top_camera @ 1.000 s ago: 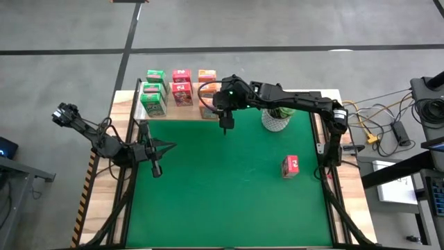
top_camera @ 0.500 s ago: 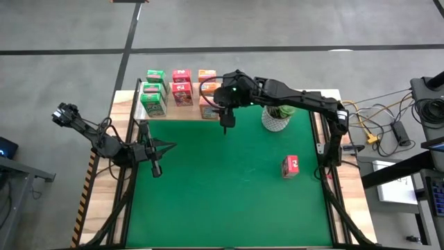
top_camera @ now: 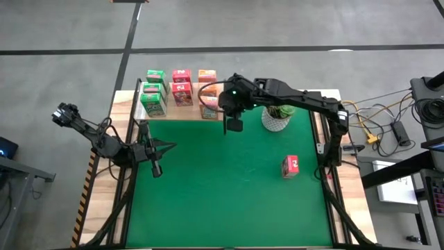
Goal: Stack cereal on shelf
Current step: Put the orange cereal box on the shelf aligned with other orange cereal boxes
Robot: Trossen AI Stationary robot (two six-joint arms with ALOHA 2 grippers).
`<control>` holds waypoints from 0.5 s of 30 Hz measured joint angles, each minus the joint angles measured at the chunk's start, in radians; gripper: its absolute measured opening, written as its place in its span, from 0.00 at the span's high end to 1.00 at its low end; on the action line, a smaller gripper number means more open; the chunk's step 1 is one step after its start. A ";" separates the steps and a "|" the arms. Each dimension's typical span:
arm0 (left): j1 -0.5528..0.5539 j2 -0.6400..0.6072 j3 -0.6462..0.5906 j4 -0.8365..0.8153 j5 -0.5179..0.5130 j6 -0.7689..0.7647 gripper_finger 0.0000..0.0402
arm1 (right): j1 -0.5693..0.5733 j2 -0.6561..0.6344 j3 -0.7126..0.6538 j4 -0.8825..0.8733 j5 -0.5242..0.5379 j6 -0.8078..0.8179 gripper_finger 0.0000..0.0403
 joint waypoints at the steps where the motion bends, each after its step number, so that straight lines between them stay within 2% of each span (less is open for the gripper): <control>1: 0.000 0.000 0.000 0.000 0.000 0.001 1.00 | -0.004 0.001 -0.019 0.019 0.001 -0.001 0.94; 3: 0.000 -0.001 0.000 0.000 0.000 0.006 1.00 | -0.010 0.002 -0.049 0.055 0.008 -0.010 0.96; 8: 0.000 0.000 0.003 0.000 0.000 0.008 1.00 | -0.020 0.002 -0.094 0.149 0.103 -0.047 0.97; 15: 0.000 0.000 0.003 0.000 0.000 0.008 1.00 | -0.034 0.002 -0.096 0.196 0.104 -0.076 0.97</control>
